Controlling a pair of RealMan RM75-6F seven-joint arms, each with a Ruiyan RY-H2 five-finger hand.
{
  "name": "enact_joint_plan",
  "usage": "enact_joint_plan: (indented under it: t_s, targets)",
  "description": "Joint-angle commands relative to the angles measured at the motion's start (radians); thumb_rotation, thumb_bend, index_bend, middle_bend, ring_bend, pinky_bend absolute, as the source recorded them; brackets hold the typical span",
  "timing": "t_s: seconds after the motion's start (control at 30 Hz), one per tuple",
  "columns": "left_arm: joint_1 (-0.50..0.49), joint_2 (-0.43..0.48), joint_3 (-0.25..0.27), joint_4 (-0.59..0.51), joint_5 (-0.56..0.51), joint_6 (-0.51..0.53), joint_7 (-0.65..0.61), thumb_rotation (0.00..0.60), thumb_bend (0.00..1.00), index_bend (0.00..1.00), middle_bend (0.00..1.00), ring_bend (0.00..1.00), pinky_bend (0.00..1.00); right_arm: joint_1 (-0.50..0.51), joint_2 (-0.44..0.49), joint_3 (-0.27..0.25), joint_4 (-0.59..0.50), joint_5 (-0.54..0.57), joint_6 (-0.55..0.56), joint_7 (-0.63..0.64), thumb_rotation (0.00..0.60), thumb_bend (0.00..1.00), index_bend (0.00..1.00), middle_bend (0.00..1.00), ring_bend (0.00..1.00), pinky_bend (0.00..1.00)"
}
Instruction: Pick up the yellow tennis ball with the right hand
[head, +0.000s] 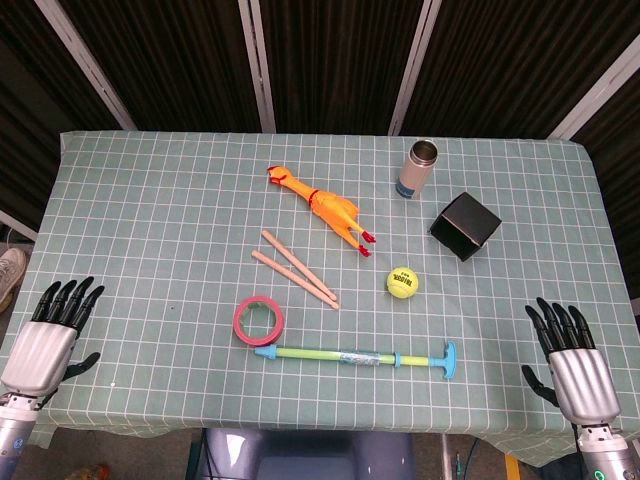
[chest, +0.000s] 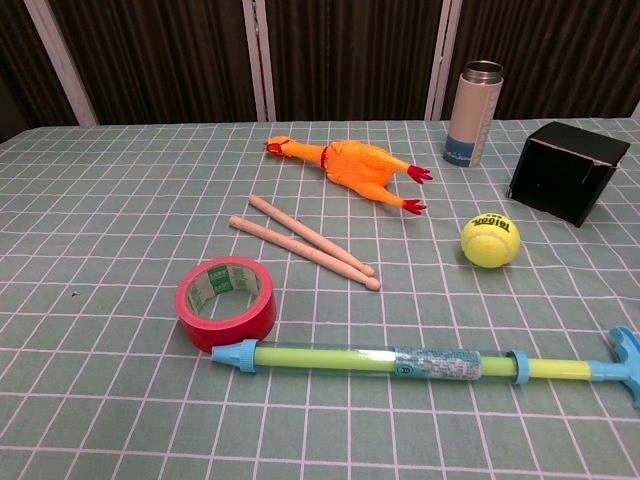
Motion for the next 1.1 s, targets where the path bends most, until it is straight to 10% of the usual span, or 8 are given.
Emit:
enact_joint_plan:
  t_s: [0.03, 0.3, 0.57, 1.1]
  targets:
    - [-0.004, -0.004, 0.001, 0.004, 0.015, 0.003, 0.007, 0.600, 0.11, 0.00, 0.00, 0.00, 0.00, 0.004, 0.004, 0.000, -0.005, 0.004, -0.009, -0.001, 0.600, 0.32, 0.00, 0.00, 0.00, 0.00]
    - [0.012, -0.010, 0.002, -0.002, 0.024, 0.036, 0.024, 0.600, 0.11, 0.00, 0.00, 0.00, 0.00, 0.013, 0.001, -0.009, -0.008, -0.020, -0.015, 0.030, 0.600, 0.32, 0.00, 0.00, 0.00, 0.06]
    - [0.013, 0.009, 0.006, -0.018, 0.022, 0.030, -0.005, 0.600, 0.11, 0.00, 0.00, 0.00, 0.00, 0.040, -0.143, 0.010, 0.016, -0.035, -0.008, 0.186, 0.600, 0.44, 0.24, 0.30, 0.36, 0.62]
    - [0.008, 0.024, 0.010, -0.012, 0.035, 0.028, -0.038, 0.600, 0.11, 0.00, 0.00, 0.00, 0.00, 0.200, -0.303, 0.034, -0.092, 0.104, -0.355, 0.141, 0.600, 0.51, 0.26, 0.32, 0.38, 0.65]
